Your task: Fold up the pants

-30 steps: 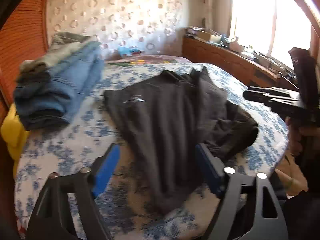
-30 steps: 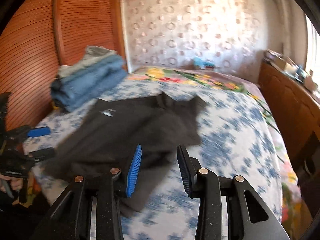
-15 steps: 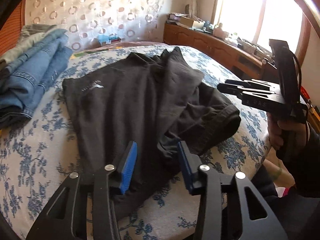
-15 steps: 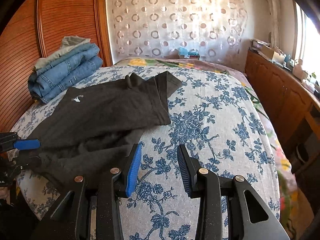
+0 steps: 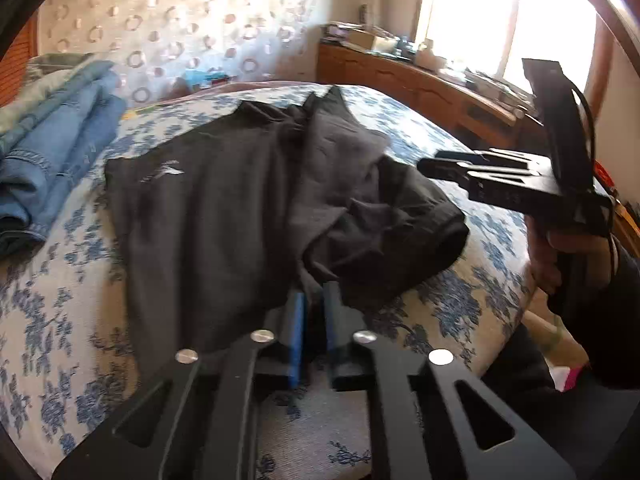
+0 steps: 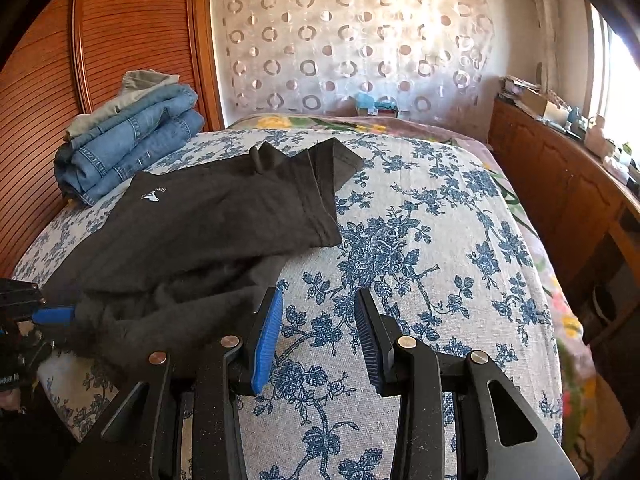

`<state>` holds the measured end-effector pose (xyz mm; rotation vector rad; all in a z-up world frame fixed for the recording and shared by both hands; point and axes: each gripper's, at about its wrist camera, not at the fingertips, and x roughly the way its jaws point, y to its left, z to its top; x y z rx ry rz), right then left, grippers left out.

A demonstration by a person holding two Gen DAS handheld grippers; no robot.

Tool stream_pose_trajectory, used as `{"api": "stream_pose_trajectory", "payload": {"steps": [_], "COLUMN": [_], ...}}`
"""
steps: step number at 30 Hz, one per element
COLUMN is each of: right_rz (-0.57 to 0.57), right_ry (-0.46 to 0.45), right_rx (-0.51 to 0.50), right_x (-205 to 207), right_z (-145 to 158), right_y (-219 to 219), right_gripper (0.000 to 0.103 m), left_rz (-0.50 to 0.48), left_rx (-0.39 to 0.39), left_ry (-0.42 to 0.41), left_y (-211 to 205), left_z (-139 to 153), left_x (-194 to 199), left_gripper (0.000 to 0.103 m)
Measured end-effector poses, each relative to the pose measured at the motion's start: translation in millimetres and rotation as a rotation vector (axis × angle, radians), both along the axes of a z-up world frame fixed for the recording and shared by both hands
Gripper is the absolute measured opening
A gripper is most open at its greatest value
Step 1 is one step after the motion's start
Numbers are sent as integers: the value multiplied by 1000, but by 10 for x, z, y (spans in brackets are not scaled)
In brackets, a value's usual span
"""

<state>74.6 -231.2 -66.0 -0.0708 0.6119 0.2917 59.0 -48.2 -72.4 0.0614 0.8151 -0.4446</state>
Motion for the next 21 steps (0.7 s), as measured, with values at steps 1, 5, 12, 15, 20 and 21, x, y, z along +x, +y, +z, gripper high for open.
{"api": "stream_pose_trajectory", "payload": {"steps": [1, 5, 12, 15, 20, 21], "right_rz": [-2, -8, -14, -15, -14, -13], "right_ry": [-1, -1, 0, 1, 5, 5], "right_rx": [1, 1, -1, -3, -7, -7], "right_x": [2, 10, 11, 14, 25, 26], "right_z": [-3, -12, -14, -14, -18, -17], "right_y": [-5, -15, -26, -27, -35, -38], "right_gripper": [39, 39, 39, 39, 39, 39], "left_rz": [-2, 5, 48, 74, 121, 130], "left_rx": [-9, -50, -65, -78, -63, -60], "left_ry": [-3, -54, -101, -112, -116, -112], "left_y": [11, 120, 385, 520, 701, 734], "left_z": [22, 239, 462, 521, 510, 492], "left_x": [-4, -107, -182, -194, -160, -154], "left_gripper": [5, 4, 3, 2, 2, 2]}}
